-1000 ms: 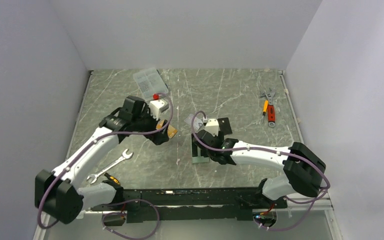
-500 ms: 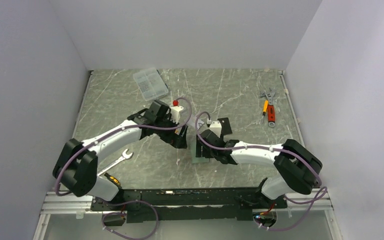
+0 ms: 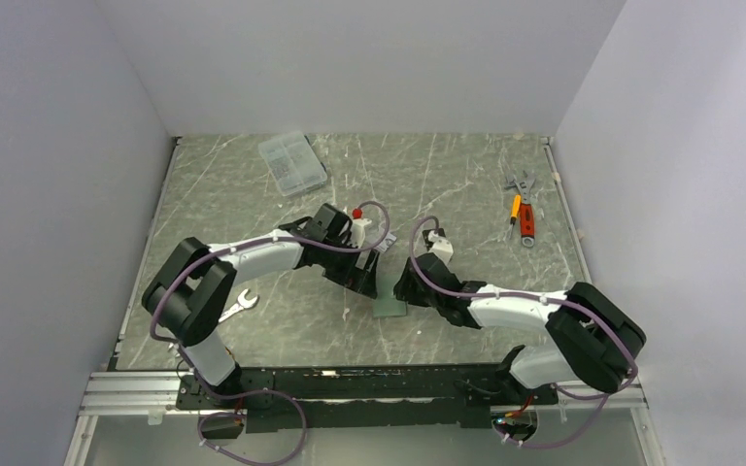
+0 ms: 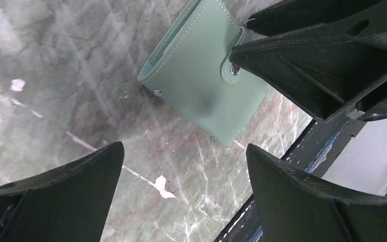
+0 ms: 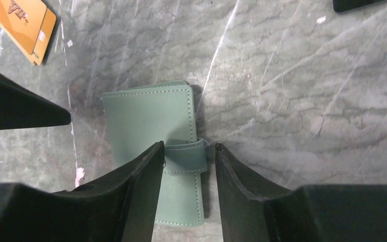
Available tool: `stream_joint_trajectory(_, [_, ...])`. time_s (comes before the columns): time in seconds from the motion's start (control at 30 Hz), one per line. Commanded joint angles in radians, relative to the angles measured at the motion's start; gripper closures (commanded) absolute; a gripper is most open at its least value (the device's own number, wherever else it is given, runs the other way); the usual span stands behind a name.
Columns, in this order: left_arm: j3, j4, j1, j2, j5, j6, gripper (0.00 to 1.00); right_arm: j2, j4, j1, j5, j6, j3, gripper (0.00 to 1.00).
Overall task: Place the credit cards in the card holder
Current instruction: Open the card holder at the center of the board.
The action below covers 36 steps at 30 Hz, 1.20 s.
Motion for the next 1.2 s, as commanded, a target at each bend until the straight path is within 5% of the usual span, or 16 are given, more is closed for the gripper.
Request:
stream_joint_trajectory(0.0, [0.026, 0.081, -0.025, 0.036, 0.052, -0.054, 0.02, -0.008, -0.03, -0.009, -0.073, 0.062, -0.071, 0.58])
stream_joint_trajectory(0.17, [0.016, 0.123, -0.028, 0.091, 0.045, -0.076, 0.01, -0.035, 0.005, -0.019, -0.111, 0.127, -0.146, 0.63])
stream_joint_trajectory(0.37, [0.006, 0.2, -0.035, 0.138, 0.058, -0.12, 0.13, -0.06, 0.001, -0.04, -0.132, 0.175, -0.19, 0.68])
stream_joint_trajectory(0.7, [-0.042, 0.238, -0.058, 0.153, 0.076, -0.142, 0.22, 0.074, -0.001, -0.08, -0.174, 0.222, -0.192, 0.8])
stream_joint_trajectory(1.17, [-0.038, 0.358, -0.057, 0.081, 0.342, -0.166, 0.42, 0.135, 0.04, -0.082, -0.183, 0.246, -0.202, 0.8])
